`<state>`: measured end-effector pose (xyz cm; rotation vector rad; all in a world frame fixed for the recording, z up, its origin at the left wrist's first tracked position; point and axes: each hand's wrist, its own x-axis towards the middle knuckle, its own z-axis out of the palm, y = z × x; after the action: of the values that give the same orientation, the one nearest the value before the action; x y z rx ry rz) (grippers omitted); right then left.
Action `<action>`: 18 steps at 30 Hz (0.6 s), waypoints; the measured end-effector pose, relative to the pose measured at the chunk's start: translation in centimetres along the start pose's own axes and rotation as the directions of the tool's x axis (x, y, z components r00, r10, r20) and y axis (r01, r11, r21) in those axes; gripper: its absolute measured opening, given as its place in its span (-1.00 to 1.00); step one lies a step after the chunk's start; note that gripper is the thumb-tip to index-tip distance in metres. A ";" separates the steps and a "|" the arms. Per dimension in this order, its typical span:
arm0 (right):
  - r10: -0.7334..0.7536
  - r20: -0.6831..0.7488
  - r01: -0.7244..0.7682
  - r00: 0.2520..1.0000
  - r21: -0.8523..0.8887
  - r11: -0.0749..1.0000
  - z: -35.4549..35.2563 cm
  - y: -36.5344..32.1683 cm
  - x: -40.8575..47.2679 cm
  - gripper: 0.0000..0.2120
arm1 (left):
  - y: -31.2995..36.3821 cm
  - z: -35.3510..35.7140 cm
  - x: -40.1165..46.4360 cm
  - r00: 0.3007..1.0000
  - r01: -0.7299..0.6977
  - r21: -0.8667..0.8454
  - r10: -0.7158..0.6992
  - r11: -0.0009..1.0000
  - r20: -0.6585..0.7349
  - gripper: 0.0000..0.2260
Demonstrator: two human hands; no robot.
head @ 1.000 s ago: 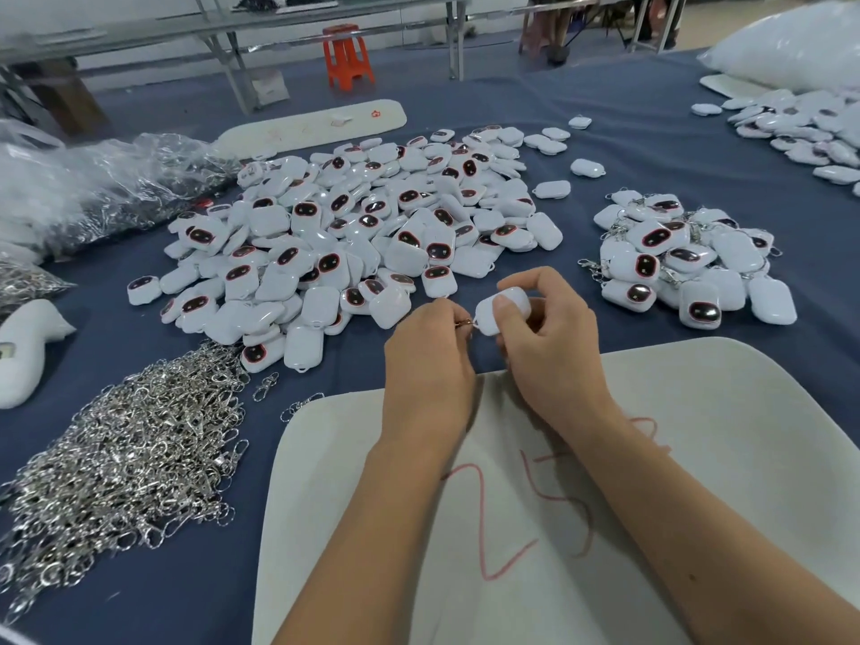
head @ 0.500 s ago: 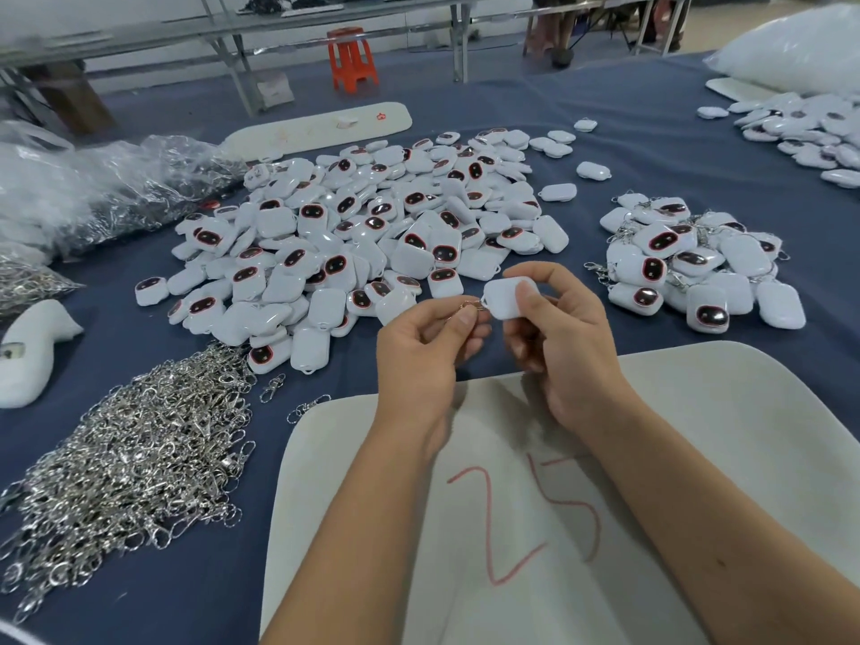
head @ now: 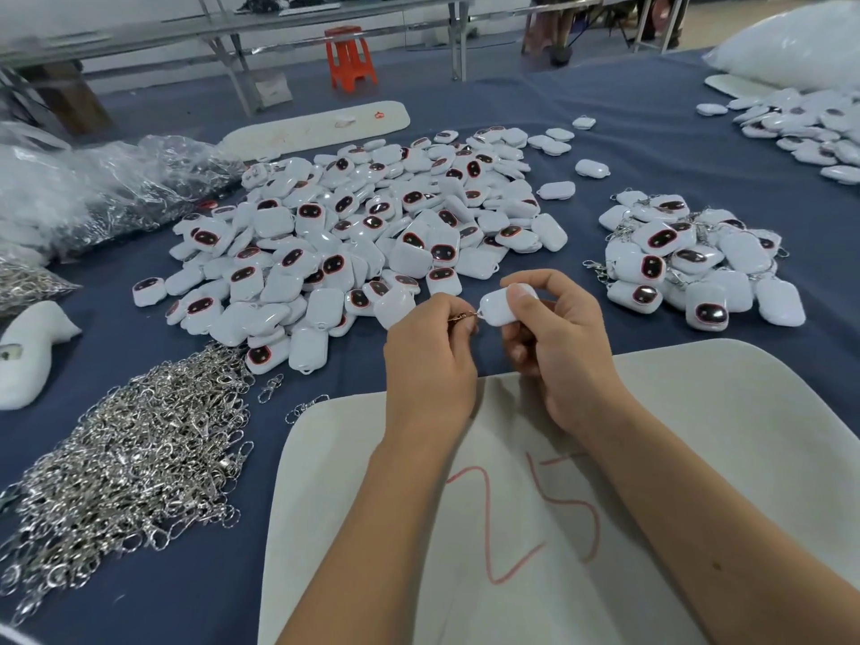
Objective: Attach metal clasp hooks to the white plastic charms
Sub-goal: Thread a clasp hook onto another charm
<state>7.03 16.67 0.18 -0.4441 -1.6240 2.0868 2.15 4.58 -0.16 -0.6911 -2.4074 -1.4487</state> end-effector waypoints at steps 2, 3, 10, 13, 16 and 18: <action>-0.002 -0.009 0.002 1.000 0.008 1.000 0.0 0.1 0.0 -0.95 | 0.0 0.2 -0.1 1.000 0.022 -0.002 -0.022 1.000 -0.018 -0.88; -0.006 -0.018 0.006 1.000 0.006 1.000 -0.1 0.1 0.0 -0.95 | 0.0 0.2 -0.2 0.999 0.043 -0.021 -0.043 0.999 -0.030 -0.88; -0.053 -0.192 0.053 0.980 -0.003 0.999 -0.7 0.2 0.8 -0.94 | 1.0 1.0 -0.4 0.979 0.202 -0.235 -0.202 0.951 0.024 -0.86; -0.091 -0.352 0.088 0.932 -0.025 0.996 -1.8 -0.1 1.5 -0.92 | 2.3 2.7 0.7 0.947 0.311 -0.308 -0.267 0.899 0.175 -0.89; -0.174 -0.429 0.194 0.886 0.004 0.981 -3.1 -0.9 2.4 -0.89 | 4.6 5.0 2.4 0.933 0.344 -0.389 -0.264 0.854 0.246 -0.91; -0.177 -0.433 0.232 0.884 0.079 0.969 -4.0 -1.4 3.0 -0.62 | 5.8 6.3 3.2 0.930 0.353 -0.456 -0.253 0.817 0.266 -0.90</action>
<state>6.79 21.82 0.64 -0.6048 -1.2178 1.7712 2.56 13.25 2.63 -0.5817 -2.3734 -2.2889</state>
